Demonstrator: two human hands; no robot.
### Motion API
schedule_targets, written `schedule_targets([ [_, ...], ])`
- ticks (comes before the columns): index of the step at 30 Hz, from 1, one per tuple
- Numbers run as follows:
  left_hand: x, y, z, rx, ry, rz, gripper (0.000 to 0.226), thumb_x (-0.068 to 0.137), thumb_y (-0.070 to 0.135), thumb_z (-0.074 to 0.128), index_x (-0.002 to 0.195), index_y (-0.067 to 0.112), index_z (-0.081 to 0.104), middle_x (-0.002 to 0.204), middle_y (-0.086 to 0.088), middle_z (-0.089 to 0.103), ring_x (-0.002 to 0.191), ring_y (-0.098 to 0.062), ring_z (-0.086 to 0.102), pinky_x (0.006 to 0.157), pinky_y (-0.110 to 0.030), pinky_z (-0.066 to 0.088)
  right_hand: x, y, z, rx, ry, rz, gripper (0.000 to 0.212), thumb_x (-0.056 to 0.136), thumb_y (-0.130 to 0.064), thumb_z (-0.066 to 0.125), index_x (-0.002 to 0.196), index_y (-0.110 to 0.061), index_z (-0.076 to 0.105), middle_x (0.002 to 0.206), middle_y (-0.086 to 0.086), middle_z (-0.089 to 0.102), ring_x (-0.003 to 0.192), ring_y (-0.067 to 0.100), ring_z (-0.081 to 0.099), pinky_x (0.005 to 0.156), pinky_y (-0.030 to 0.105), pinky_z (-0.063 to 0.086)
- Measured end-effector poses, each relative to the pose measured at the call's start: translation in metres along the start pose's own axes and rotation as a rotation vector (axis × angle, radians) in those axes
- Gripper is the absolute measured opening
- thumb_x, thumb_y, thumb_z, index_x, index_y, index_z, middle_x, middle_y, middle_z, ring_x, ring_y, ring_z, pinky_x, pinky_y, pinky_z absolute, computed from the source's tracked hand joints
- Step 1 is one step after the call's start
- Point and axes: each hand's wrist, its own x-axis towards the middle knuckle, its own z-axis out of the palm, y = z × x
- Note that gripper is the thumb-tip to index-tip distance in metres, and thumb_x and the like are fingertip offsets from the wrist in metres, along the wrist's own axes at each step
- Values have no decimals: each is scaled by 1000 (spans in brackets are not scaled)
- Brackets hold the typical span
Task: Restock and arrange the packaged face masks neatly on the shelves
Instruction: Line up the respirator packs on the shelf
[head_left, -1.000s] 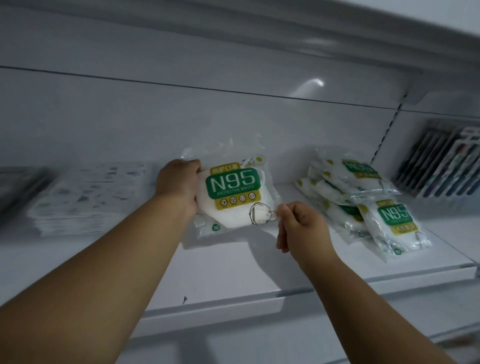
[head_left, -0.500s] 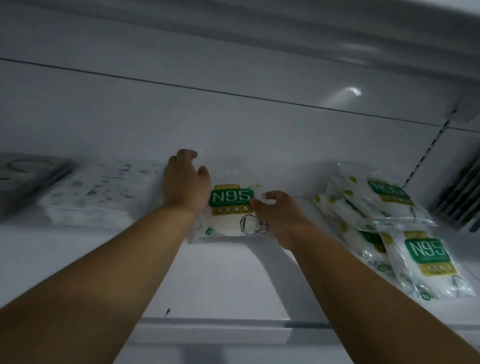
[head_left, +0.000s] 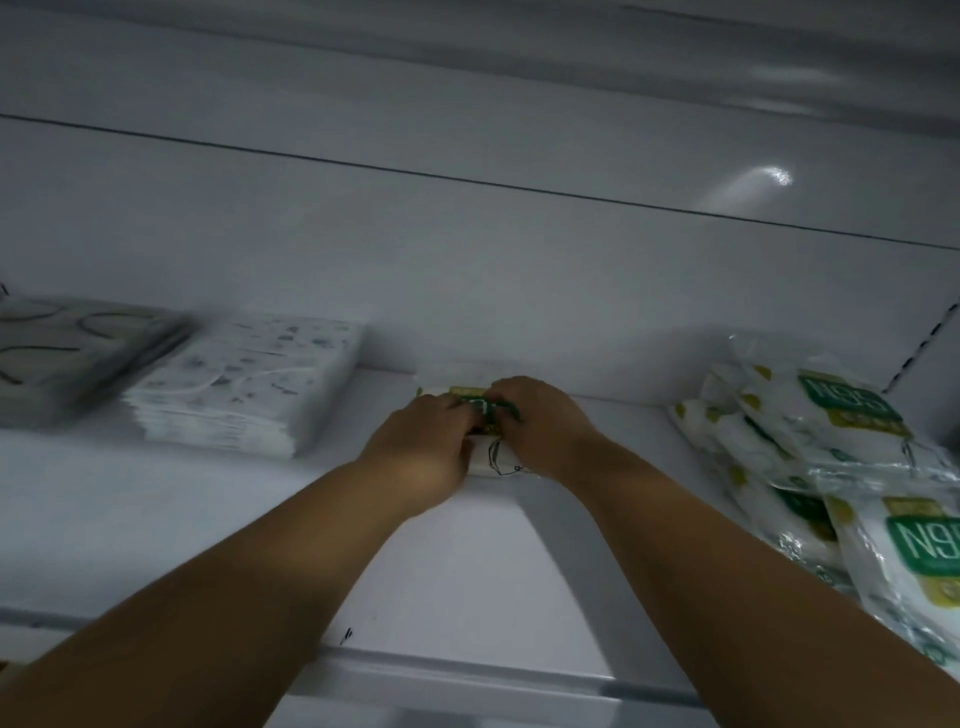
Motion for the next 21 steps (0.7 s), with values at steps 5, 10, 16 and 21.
schedule_targets([
  [5, 3, -6, 0, 5, 8, -13, 33, 100, 23, 46, 131, 23, 58, 134, -2, 56, 117, -24, 52, 95, -37, 45, 22, 0, 8, -32, -91, 44, 23, 102, -25, 44, 114, -20, 64, 108, 2, 65, 98, 21, 59, 78, 31, 42],
  [10, 5, -9, -5, -14, -2, -37, 23, 101, 25, 48, 120, 16, 58, 128, -4, 57, 112, -23, 53, 88, -33, 45, 15, -3, 17, -46, -9, 96, 25, 103, -23, 41, 112, -17, 64, 107, 4, 65, 99, 24, 60, 76, 31, 41],
  [16, -2, 4, -11, -83, 57, 82, 28, 99, 22, 50, 122, 15, 62, 127, -3, 57, 115, -23, 52, 90, -30, 42, -18, -6, -16, -77, 164, 192, 37, 103, -25, 47, 137, -12, 55, 139, 7, 57, 126, 25, 53, 104, 32, 40],
  [21, -7, 47, 0, -206, 80, 215, 33, 100, 23, 50, 132, 18, 61, 130, -2, 60, 117, -22, 54, 97, -33, 45, -59, 10, -55, -158, 318, 306, 36, 102, -26, 50, 135, -14, 56, 139, 6, 56, 123, 24, 55, 102, 31, 42],
])
